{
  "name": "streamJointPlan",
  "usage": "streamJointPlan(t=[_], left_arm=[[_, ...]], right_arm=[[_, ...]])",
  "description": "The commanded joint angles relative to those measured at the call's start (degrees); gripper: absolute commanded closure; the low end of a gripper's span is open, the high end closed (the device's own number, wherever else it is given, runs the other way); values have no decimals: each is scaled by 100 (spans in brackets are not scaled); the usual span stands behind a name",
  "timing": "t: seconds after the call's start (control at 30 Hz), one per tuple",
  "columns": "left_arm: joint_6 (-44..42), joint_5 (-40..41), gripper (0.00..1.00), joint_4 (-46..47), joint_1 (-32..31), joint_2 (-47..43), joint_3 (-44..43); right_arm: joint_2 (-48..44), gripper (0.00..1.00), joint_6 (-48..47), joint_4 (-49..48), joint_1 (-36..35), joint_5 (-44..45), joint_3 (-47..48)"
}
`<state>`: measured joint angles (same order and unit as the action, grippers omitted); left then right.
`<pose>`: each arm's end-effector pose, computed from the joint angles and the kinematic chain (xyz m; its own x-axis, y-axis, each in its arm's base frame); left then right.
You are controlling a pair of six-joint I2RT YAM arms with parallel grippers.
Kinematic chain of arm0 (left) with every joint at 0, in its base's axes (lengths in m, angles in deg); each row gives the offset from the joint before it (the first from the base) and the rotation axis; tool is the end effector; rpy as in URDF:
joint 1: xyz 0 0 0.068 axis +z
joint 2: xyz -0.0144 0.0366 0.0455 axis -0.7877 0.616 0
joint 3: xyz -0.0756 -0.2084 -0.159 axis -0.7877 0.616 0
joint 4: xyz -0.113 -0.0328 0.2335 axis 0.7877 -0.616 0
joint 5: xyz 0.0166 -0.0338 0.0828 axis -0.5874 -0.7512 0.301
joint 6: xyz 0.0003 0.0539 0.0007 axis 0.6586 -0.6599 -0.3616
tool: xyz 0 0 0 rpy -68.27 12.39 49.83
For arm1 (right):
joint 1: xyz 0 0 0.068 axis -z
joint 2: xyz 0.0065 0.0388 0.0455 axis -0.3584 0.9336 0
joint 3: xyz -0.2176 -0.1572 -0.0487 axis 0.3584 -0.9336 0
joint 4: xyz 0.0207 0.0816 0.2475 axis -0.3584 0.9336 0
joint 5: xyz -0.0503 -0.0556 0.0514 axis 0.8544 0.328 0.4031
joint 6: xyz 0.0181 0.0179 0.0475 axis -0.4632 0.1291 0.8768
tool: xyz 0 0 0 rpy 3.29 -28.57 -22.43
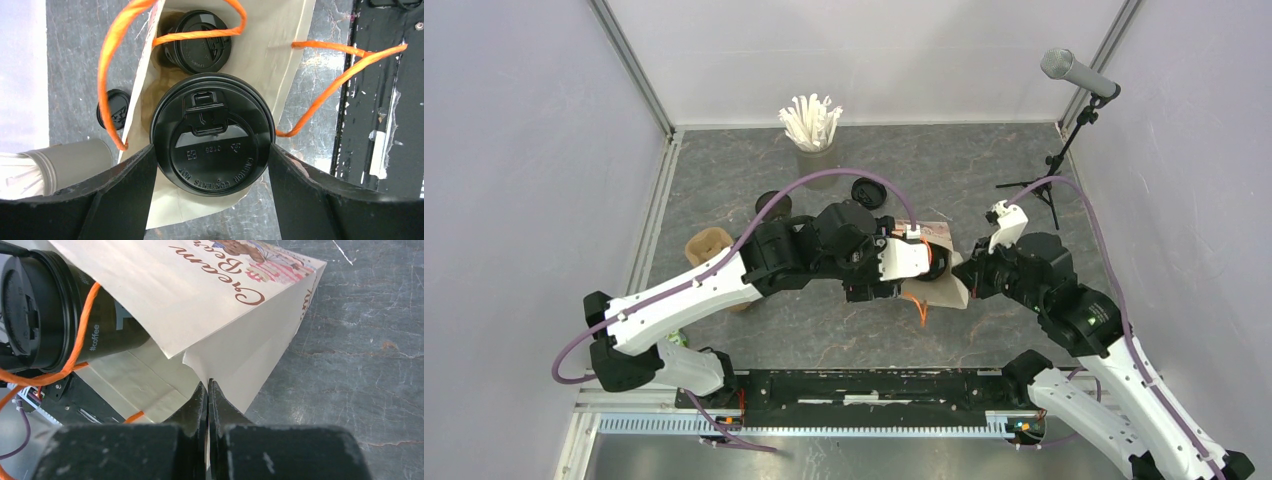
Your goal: Pack the takeout coffee
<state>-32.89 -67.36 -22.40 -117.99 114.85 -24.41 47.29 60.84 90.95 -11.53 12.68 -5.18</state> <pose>0.1148 -0.2577 0.3943 0.1852 0.7143 -0.6749 0.9307 0.0929 0.3538 0.1076 0.0716 0.3292 -0.6051 0.0530 -0.7944 -0.3906 0.8497 0.3542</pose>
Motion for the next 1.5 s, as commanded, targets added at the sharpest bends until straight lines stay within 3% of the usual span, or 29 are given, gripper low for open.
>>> streamJointPlan(t=[0.0, 0.3, 0.47, 0.67, 0.93, 1.2, 1.47], left_arm=[[-758, -75, 63, -101, -19, -157, -128], [-1716, 261, 63, -75, -21, 244, -153], [-1674, -9, 63, -208, -18, 548, -366], [-1736, 205, 64, -294, -19, 736, -359], [-1796, 450, 64, 263, -28, 798, -182], [-1688, 393, 64, 408, -43, 898, -206], [-1718, 399, 65, 545, -48, 926, -279]], right_arm=[[77, 100, 47, -51, -6, -75, 332], [131, 100, -191, -37, -8, -180, 234], [146, 100, -285, -74, -3, -125, 241], [229, 100, -354, -50, -5, -25, 396], [354, 100, -79, -10, -7, 52, 472], [352, 88, 223, 205, -3, 598, 665], [123, 64, 993, 347, -7, 754, 437]])
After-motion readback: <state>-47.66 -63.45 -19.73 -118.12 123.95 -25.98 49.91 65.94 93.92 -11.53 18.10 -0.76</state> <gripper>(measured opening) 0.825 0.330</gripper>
